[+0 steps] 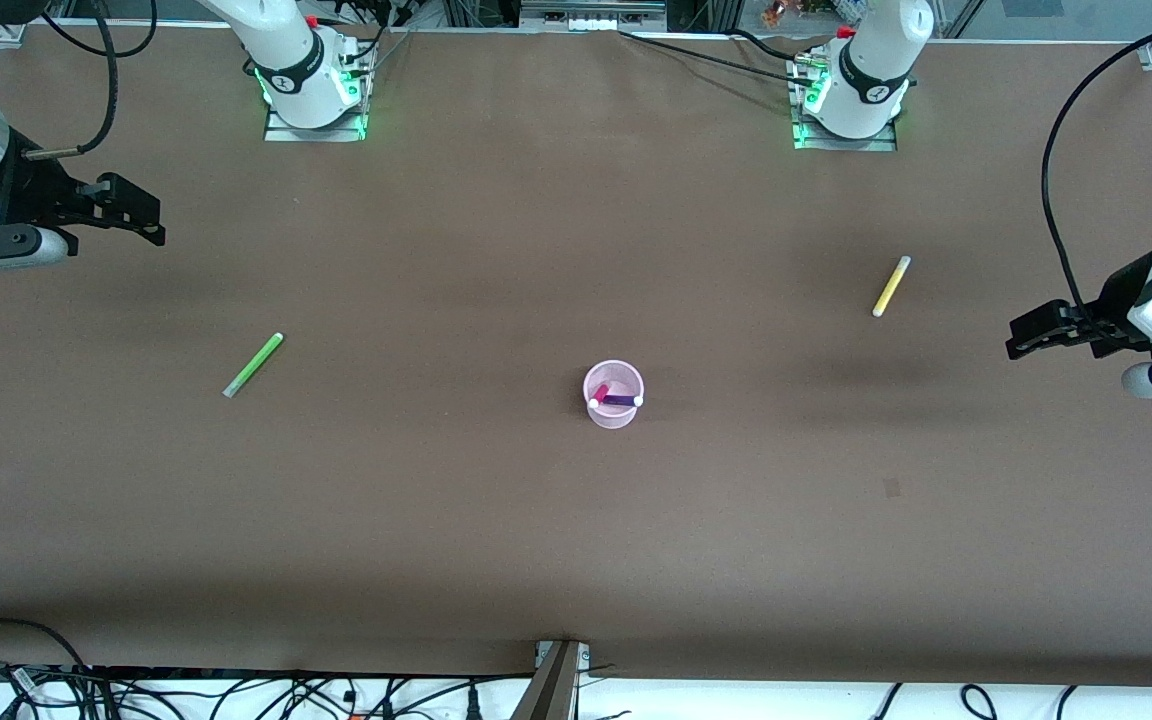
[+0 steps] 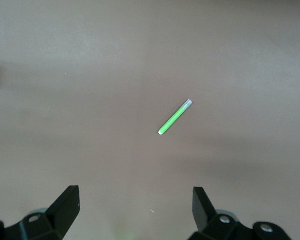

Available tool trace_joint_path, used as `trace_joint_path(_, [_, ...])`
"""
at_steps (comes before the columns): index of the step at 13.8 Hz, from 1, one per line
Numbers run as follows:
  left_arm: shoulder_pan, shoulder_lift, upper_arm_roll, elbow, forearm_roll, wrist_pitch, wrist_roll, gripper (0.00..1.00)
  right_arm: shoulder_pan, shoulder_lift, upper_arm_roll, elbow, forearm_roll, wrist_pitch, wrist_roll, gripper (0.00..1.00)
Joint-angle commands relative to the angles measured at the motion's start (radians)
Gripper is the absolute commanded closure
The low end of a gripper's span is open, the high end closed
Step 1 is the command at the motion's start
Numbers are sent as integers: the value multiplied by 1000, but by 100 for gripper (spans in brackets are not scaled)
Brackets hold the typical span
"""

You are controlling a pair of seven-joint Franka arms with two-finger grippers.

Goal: Organize pens into pink holder with both arms

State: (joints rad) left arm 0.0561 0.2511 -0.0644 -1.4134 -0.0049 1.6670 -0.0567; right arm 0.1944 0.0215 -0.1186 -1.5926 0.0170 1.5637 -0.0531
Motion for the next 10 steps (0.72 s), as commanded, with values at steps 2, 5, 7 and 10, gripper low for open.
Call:
trace_joint_path(2, [-1,0,-3,1,-3,-6,3,0,-10,5,7,20,-3,-19,-17,0])
trace_joint_path(5, [1,5,-3,2,-1,-7,3,0,-10,5,7,23,-6,-17,-8,0])
trace_joint_path(7, [1,5,-3,2,-3,-7,3,0,-10,5,7,20,-3,-16,-7,0])
trace_joint_path(10, [-1,5,-3,4,-3,-7,3,0,-10,5,7,20,-2,-16,-7,0])
